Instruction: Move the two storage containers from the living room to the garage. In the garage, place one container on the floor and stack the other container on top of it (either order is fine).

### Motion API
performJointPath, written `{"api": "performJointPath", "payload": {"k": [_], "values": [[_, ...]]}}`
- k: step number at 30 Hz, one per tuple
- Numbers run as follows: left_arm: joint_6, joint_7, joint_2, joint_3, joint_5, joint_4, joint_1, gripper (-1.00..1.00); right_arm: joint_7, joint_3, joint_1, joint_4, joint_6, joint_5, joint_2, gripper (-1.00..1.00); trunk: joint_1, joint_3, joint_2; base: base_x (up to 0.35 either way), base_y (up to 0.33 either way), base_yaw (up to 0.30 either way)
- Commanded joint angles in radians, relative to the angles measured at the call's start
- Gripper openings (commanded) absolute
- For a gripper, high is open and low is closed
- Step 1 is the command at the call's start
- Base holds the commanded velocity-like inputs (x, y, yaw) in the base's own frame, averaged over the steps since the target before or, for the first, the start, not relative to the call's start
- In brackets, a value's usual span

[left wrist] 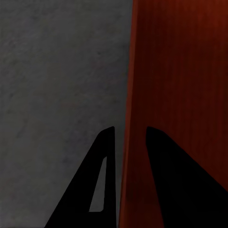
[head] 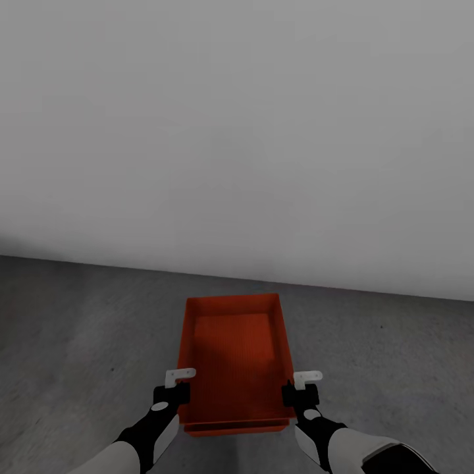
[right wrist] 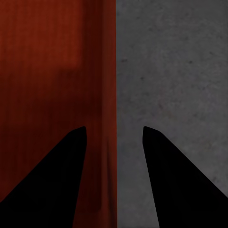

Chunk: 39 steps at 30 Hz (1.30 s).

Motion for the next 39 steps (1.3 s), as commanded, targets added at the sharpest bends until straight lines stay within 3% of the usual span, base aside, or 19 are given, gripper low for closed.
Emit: {"api": "performJointPath", "payload": {"k": [1,39], "values": [[-0.005,0.036,0.022,0.001,0.012,0.003,0.000,-1.00,0.009,-0.052,-0.002,-0.047,-0.022,0.031,0.001,-1.00,0.000,-0.001,0.000,0.000,0.000,0.000],[-0.005,0.035,0.022,0.001,0.014,0.003,0.000,-1.00,0.009,-0.052,-0.002,-0.047,-0.022,0.031,0.001,-1.00,0.000,-0.001,0.000,0.000,0.000,0.000]]}}
